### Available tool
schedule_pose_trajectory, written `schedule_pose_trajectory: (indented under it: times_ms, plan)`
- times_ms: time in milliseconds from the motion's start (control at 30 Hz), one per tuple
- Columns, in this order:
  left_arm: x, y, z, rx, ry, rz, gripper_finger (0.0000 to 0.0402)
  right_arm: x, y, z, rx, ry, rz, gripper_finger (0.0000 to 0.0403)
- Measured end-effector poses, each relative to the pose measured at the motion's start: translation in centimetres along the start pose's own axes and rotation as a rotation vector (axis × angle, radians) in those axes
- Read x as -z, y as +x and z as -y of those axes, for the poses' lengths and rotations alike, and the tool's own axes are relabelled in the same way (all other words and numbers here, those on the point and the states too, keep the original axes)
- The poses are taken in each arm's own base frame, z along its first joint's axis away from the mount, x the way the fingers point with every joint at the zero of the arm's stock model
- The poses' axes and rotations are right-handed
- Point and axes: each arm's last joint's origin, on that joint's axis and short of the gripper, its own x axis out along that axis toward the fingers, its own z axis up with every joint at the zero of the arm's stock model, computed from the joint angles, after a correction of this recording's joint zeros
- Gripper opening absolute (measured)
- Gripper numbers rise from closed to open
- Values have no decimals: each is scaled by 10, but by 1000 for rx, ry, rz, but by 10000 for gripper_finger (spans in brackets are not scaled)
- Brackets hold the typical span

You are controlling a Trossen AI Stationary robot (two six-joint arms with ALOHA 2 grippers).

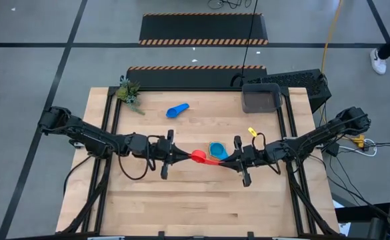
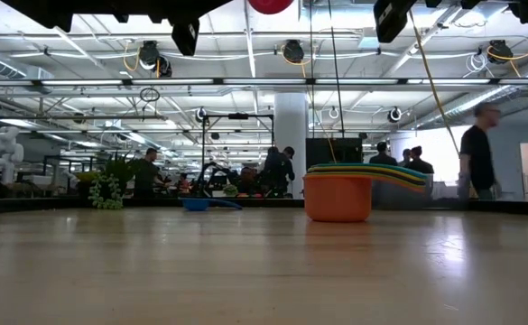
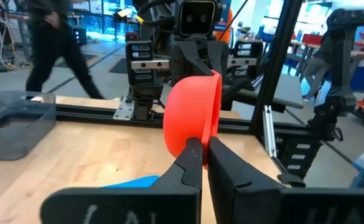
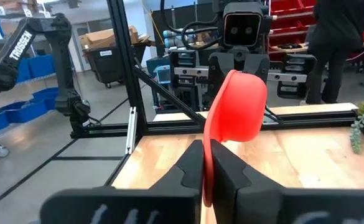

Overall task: Nest measuring cups in basket
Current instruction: Stack the light red measuring cup on top of the light blue measuring cup

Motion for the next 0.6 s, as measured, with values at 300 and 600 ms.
schedule_pose_trajectory:
  times_ms: [300,600]
  plan:
    - [-6,-2,1,8,-64,31,5,1,-2,-7,72,-152,8,117]
    - [-9,-5,-2,-6,-118,20,4,4,-9,-23,242,-442,-18,282]
